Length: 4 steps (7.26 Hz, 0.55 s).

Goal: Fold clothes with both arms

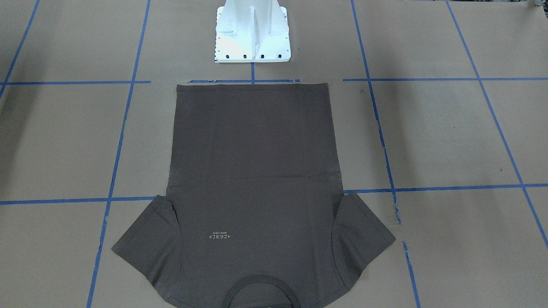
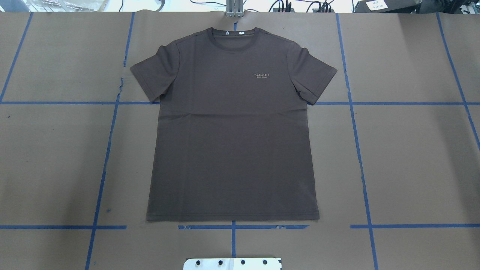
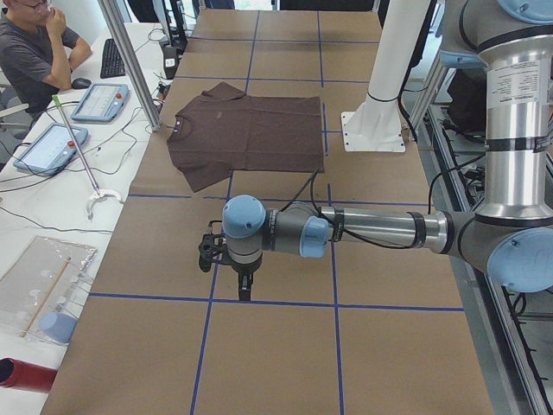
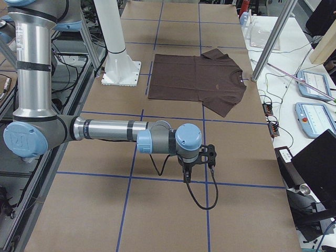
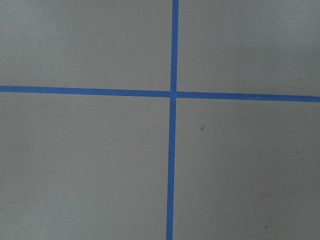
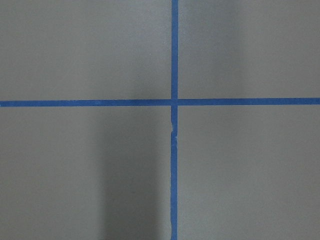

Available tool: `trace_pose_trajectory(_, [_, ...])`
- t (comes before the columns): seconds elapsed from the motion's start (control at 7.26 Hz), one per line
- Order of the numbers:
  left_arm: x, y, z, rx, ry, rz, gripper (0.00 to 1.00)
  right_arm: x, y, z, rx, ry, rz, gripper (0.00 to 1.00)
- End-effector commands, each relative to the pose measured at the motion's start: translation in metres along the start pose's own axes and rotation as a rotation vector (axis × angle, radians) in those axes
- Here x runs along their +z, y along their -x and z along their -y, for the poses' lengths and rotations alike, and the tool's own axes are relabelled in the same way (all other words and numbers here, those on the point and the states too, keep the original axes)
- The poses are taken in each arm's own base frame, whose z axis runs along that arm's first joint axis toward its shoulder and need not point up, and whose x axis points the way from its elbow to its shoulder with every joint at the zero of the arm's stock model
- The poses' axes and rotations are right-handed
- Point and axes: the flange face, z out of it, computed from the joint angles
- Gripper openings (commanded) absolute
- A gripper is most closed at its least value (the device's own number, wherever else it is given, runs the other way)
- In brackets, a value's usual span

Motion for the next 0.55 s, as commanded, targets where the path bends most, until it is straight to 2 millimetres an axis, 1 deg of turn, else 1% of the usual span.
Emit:
trace_pose_trajectory(0.0, [-0.001, -0.001, 0.000, 0.003, -0.002, -0.002, 1.00, -0.005, 0.006, 0.003, -0.029, -0.012, 0.000, 1.00])
trace_pose_trajectory(0.14, [-0.004, -0.004, 0.004, 0.010, -0.011, 0.000, 1.00, -0.007, 0.010, 0.003, -0.014, -0.013, 0.007, 1.00])
trace_pose_trajectory(0.28, [-0.017, -0.021, 0.025, 0.051, -0.045, -0.003, 1.00, -0.004, 0.029, 0.022, -0.056, -0.010, 0.003, 1.00])
trace_pose_trajectory(0.41, [-0.041, -0.054, 0.060, 0.121, -0.103, -0.011, 1.00, -0.001, 0.048, 0.041, -0.102, -0.018, 0.017, 1.00])
